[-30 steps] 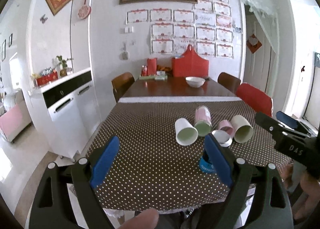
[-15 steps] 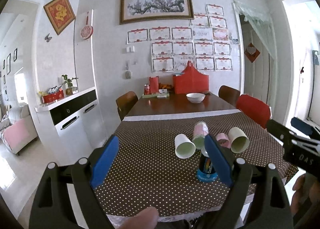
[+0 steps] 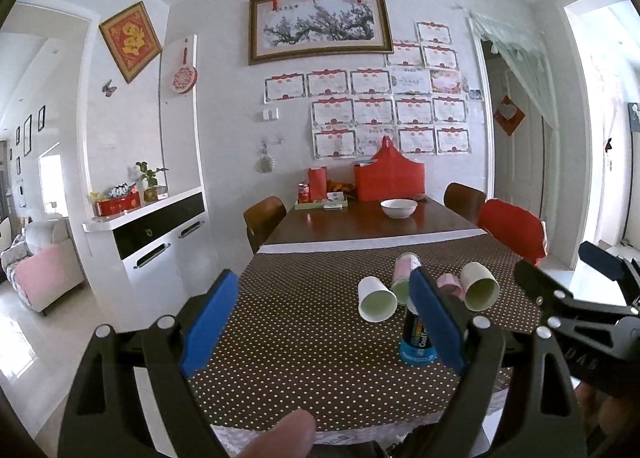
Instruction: Flip cup upside down
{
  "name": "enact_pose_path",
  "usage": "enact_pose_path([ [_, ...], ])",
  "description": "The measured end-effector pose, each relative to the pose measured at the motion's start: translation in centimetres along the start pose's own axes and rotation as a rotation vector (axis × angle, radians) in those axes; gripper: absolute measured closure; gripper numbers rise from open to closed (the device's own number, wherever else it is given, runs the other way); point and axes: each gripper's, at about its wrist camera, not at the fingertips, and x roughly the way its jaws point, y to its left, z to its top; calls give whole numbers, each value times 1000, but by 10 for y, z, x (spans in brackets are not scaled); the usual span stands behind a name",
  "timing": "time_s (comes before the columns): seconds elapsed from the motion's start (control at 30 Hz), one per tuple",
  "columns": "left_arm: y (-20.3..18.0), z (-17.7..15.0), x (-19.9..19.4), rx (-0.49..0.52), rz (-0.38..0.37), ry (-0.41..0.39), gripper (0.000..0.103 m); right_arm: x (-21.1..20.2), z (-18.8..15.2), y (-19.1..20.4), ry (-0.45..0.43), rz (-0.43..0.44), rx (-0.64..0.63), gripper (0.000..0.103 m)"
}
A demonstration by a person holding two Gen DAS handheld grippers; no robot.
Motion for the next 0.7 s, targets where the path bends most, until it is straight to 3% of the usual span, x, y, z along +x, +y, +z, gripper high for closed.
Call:
enact_pose_path([
  [0.7,9,3,-4,-33,21,-16,17,-5,0,7,-12,-24,4,6],
])
